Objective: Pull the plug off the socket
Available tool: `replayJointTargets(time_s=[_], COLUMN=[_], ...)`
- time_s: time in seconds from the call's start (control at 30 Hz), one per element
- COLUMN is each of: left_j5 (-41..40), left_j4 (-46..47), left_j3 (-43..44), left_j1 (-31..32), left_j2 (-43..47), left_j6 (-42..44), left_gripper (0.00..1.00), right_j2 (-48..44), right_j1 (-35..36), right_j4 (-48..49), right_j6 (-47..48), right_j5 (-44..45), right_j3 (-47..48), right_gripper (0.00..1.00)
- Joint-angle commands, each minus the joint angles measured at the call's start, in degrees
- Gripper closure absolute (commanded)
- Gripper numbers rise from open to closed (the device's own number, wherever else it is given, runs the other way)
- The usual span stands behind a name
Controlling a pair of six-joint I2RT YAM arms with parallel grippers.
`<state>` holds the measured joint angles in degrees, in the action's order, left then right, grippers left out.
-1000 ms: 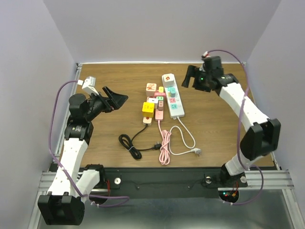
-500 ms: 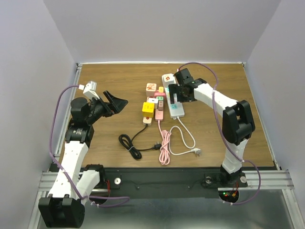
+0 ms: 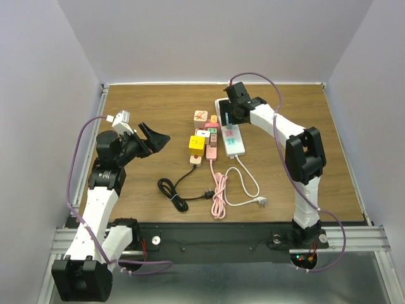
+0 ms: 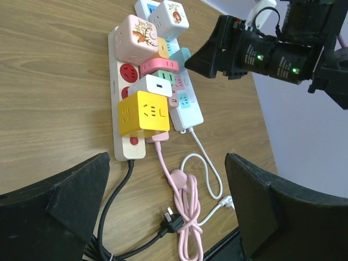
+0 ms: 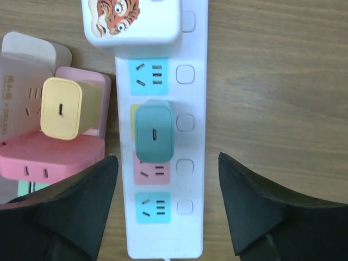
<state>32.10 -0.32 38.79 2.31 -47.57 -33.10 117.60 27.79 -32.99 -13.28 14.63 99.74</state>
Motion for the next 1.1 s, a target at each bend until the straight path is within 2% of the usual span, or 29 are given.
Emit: replayJointTargets(time_s=[0.0, 0.17, 0.47, 0.73, 0.77, 0.8, 0.83, 0.9, 0.93, 1.0, 1.07], left_j5=[-0.45, -1.07, -1.51, 1.65, 2.44, 4.88, 6.12, 8.67, 9.38, 9.83, 9.3], left_j4=[1.11, 0.4, -0.91, -0.3, 0.05, 0.05, 1.62, 2.69, 3.65, 4.62, 6.89], left_j3=[-0.46, -0.82, -0.47, -0.02, -0.03, 0.06, -0.02, 0.06, 0.24, 0.5, 0.94], left_j1=[0.42, 0.42, 0.42, 0.42, 0.42, 0.59, 0.86, 1.91, 3.65, 6.12, 11.39], left_j2=[2.57, 3.8, 3.89, 2.75, 2.83, 2.4, 2.31, 1.52, 1.08, -0.49, -1.9], left_j6=[0.67, 0.76, 1.02, 1.64, 1.72, 1.9, 1.9, 1.99, 1.99, 1.55, 0.59], left_gripper=[0.01, 0.01, 0.01, 0.01, 0.01, 0.01, 0.03, 0.14, 0.22, 0.31, 0.4], right_j2=[2.98, 6.23, 8.96, 11.68, 11.95, 12.38, 12.48, 11.95, 10.64, 8.88, 5.82], right_j1=[0.33, 0.42, 0.42, 0.33, 0.25, 0.16, 0.16, -0.28, -0.37, -0.54, -0.81], right_j4=[1.79, 1.27, 0.91, 0.56, 0.56, 0.47, 0.3, -0.4, -0.23, -0.4, -1.02], right_j6=[0.62, 0.8, -0.17, -0.78, -0.87, -1.13, -1.31, -2.1, -2.45, -2.8, -2.98], right_j5=[0.13, 1.98, -1.71, -1.63, -1.54, -1.02, -0.92, -0.75, -0.92, -1.71, -1.71], right_j3=[4.93, 8.62, 8.98, 10.56, 10.99, 11.78, 12.05, 12.32, 11.53, 10.13, 6.88], right_gripper=[0.24, 0.32, 0.56, 0.58, 0.61, 0.75, 0.85, 1.0, 1.0, 1.0, 1.0])
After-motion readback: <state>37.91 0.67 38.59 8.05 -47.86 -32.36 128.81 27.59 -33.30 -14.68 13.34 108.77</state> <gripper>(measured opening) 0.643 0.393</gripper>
